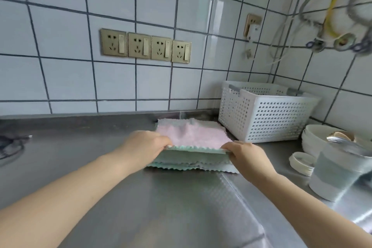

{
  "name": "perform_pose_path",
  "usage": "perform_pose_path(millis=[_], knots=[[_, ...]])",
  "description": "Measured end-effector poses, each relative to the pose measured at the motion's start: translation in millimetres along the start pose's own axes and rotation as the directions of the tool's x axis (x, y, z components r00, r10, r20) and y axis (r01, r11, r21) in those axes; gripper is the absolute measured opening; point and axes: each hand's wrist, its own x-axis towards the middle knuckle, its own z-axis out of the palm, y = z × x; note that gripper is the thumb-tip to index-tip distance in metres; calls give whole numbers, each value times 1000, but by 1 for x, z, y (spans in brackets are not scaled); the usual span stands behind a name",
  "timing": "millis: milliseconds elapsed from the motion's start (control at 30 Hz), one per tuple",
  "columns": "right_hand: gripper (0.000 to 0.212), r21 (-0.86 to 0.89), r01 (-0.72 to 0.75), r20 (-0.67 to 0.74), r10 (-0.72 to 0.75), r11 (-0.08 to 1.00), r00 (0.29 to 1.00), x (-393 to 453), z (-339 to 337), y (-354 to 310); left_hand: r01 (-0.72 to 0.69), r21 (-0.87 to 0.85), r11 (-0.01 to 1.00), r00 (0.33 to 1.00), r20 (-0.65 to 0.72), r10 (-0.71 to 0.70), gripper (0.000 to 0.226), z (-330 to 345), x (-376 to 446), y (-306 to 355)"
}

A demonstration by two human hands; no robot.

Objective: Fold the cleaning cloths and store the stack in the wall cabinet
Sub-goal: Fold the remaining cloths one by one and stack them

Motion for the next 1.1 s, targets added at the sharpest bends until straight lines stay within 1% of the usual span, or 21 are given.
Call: perform_pose_path(millis=[100,167,233,300,400,533,600,667,733,767,833,900,1000,1100], knots=[[22,73,73,55,-77,995,996,-42,-6,-10,-21,31,999,998,57,19,32,-22,-49,15],[16,131,107,127,-124,986,984,-69,-4,-18,12,37,999,988,151,-17,30,-29,-84,26],[14,201,119,191,-158,972,969,-94,-6,-30,72,-16,997,978,198,-67,28,-34,-119,39],[15,245,120,248,-182,962,952,-114,-10,-40,164,-80,983,958,249,-139,24,-33,-149,50],[17,264,106,281,-182,959,942,-133,-16,-54,315,-145,938,913,314,-259,17,-34,-181,65],[12,335,-8,343,-114,942,933,-147,-34,-64,471,-291,833,873,286,-394,13,-44,-205,79],[9,331,-26,397,-114,943,911,-151,-41,-65,527,-315,789,846,285,-451,7,-47,-211,83],[11,316,-33,428,-112,948,897,-153,-47,-64,563,-327,759,825,278,-492,6,-48,-213,84],[16,335,-85,419,-68,939,906,-152,-48,-58,586,-384,713,809,235,-539,8,-47,-212,80],[19,350,-122,407,-33,929,913,-151,-46,-54,594,-429,680,798,212,-563,13,-45,-211,79],[21,389,-185,368,32,902,929,-149,-41,-49,608,-526,594,765,191,-615,26,-41,-207,76],[19,440,-224,300,93,870,949,-145,-33,-47,627,-592,507,720,193,-667,35,-35,-202,73],[18,505,-275,218,188,818,958,-132,-21,-49,650,-616,445,662,172,-730,47,-25,-194,65],[15,514,-330,228,244,792,943,-114,-8,-49,679,-608,412,606,146,-782,56,-13,-184,53]])
